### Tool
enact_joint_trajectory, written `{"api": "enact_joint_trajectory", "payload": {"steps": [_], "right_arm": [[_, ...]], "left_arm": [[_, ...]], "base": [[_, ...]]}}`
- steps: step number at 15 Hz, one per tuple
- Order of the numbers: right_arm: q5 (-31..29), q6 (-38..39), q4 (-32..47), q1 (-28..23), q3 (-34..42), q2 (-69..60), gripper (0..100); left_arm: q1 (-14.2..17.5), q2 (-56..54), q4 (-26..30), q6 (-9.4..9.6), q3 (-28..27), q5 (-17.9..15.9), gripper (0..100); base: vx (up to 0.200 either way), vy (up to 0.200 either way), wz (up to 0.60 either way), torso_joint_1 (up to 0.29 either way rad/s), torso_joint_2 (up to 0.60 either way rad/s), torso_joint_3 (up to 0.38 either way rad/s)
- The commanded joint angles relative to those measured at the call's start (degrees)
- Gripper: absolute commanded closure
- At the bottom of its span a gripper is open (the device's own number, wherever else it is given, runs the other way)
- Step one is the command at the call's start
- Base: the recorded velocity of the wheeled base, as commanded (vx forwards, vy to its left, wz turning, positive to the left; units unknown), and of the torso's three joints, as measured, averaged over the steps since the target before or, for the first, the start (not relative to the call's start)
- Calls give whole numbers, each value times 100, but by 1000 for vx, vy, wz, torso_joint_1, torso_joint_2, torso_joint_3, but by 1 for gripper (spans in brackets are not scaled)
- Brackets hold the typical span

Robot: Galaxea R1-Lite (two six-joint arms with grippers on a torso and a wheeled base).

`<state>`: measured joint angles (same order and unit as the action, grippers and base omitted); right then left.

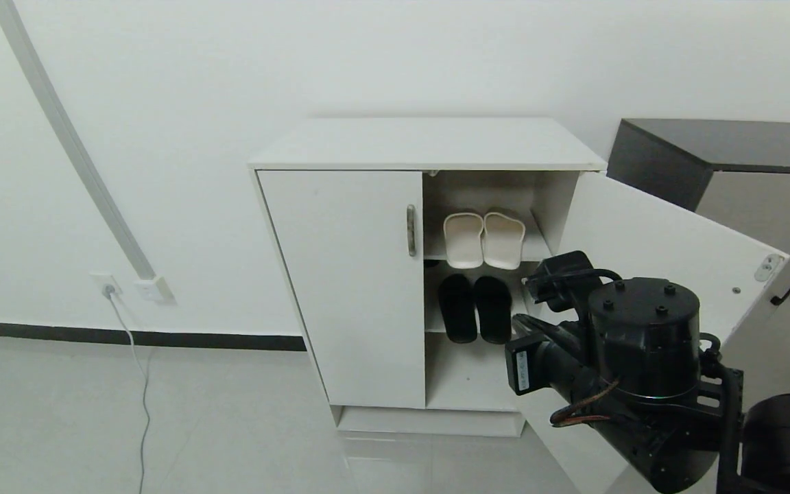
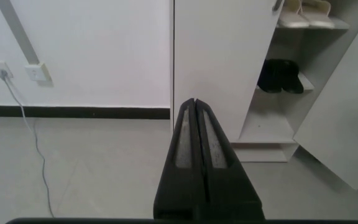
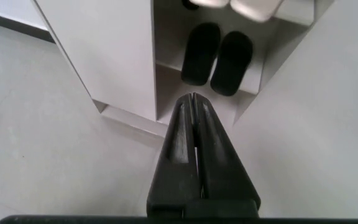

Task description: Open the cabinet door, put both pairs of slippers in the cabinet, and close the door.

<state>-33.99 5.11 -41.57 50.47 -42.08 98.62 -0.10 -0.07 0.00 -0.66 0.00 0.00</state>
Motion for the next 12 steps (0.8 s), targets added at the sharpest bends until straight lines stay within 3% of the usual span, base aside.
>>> {"api": "enact_joint_trajectory", "payload": {"steps": [1,12], "right_arm": [[-3,-1,0,-2,7,8,100],[-3,-63,0,-2,60,-10,100]], "left_arm": [[1,7,0,-4,0,0,100],[1,7,0,-4,0,0,100]], "base": [[0,0,0,154,-471,-315],[0,0,0,200,-510,-314]]}}
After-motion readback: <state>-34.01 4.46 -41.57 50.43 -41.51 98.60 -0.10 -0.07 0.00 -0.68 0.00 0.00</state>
